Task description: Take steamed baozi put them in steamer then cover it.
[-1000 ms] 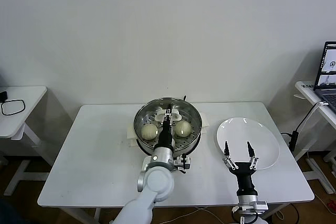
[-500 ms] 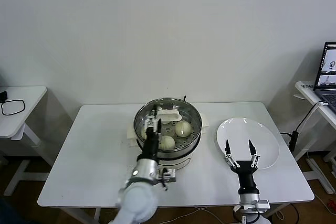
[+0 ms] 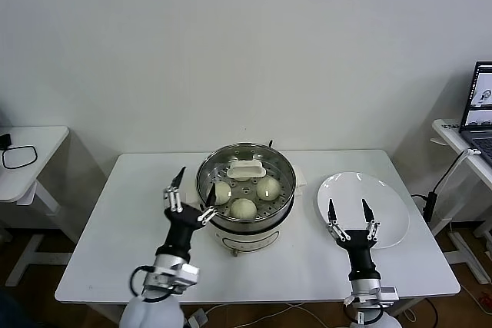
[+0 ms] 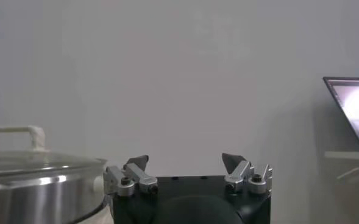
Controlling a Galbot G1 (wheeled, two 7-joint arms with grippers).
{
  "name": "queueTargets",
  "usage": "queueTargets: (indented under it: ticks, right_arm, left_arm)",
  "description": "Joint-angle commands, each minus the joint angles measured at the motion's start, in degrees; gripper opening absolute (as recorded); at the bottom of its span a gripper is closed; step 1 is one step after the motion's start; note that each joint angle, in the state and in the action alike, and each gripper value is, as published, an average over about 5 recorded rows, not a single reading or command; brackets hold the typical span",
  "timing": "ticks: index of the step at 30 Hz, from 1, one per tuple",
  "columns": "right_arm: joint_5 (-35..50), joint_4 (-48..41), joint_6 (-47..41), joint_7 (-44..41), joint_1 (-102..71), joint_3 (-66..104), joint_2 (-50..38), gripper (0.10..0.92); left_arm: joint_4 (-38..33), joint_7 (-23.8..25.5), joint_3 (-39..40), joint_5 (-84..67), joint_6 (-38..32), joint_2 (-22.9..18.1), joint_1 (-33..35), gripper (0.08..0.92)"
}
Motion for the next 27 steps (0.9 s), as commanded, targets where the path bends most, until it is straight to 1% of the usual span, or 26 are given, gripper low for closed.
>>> queueTargets:
  ticks: [1,9,27]
  right_arm:
    - [2.2,5.8,-6.1,-1.1,-0.8,0.3,0.0,0.823]
    - [2.9,7.5,-6.4,-1.1,-1.6,-0.1,0.2,0.823]
    - [1.1,9.0,-7.2,-0.8,-3.2,0.6,0.5,0.823]
  left_arm:
    - [3.5,0.6,-11.4,-24.8,-14.4,-4.0,6.2,0.823]
    - [2.3,1.4,-13.4,-27.5,-13.7,-4.0,7.1,0.823]
    - [1.5,2.3,-13.4,-29.1,-12.6,-3.8,7.9,0.823]
